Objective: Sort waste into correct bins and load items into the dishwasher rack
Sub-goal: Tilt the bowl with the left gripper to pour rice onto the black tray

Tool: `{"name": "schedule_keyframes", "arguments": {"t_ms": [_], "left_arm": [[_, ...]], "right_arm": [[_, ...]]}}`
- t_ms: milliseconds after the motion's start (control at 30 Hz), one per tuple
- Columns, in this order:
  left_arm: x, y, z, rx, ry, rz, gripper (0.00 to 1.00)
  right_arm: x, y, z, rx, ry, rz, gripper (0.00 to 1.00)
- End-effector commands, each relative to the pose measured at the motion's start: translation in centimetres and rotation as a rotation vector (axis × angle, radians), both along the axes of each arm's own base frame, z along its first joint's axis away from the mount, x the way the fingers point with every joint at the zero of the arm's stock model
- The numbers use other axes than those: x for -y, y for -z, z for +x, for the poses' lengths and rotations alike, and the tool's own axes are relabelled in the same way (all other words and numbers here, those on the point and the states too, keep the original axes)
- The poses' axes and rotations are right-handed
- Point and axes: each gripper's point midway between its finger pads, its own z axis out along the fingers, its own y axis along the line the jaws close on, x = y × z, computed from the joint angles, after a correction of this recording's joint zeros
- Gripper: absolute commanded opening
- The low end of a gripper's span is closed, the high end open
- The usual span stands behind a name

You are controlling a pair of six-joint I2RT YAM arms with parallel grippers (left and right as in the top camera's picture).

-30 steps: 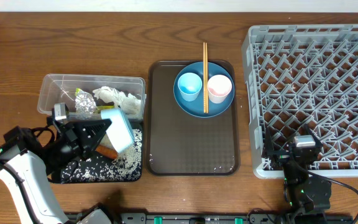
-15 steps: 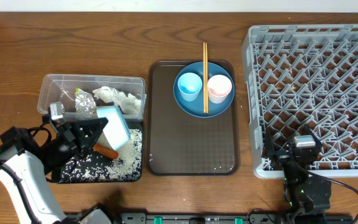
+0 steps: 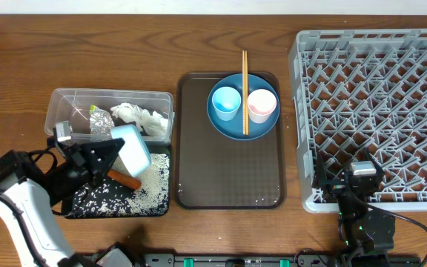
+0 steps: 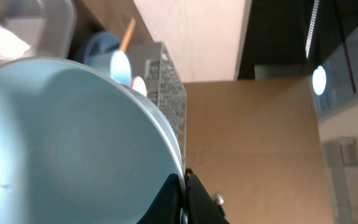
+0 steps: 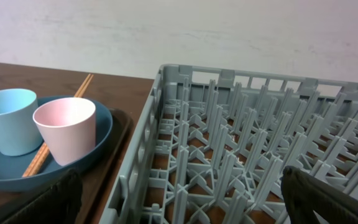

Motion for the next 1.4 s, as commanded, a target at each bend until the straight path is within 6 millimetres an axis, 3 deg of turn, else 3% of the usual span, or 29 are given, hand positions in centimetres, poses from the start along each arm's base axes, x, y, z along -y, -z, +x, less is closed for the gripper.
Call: {"name": "schedule_keyframes", "arguments": {"t_ms": [0, 200, 600, 667, 767, 1167, 1367], "left_arm": [[-0.1, 0.5, -0.3, -0.077, -0.012, -0.042, 0.06], [0.0, 0.0, -0.3, -0.022, -0.006, -0.031, 0.06], [0.8, 0.2, -1.3, -0.085, 0.013, -0.051, 0.06], [0.4, 0.3, -0.8, -0.025, 0.012, -0.008, 0.06], [0.5, 0.8, -1.0, -0.093, 0.014, -0.025, 0.06], [0.4, 0.8, -0.8, -0.083, 0.013, -0.02, 0.06], [-0.4, 1.1, -0.7, -0.106, 0.034, 0.111, 0.06]], "right_arm": [[0.3, 0.1, 0.0, -0.003, 0.013, -0.006, 0.99], [0.3, 0.1, 0.0, -0.003, 0.013, -0.006, 0.99], [0.3, 0.1, 0.0, -0.003, 0.013, -0.006, 0.99], [0.3, 0.1, 0.0, -0.003, 0.013, -0.006, 0.99], [0.3, 0.1, 0.0, -0.003, 0.013, -0.006, 0.99], [0.3, 0.1, 0.0, -0.003, 0.013, -0.006, 0.99], [0.3, 0.1, 0.0, -0.003, 0.013, -0.006, 0.99]]}}
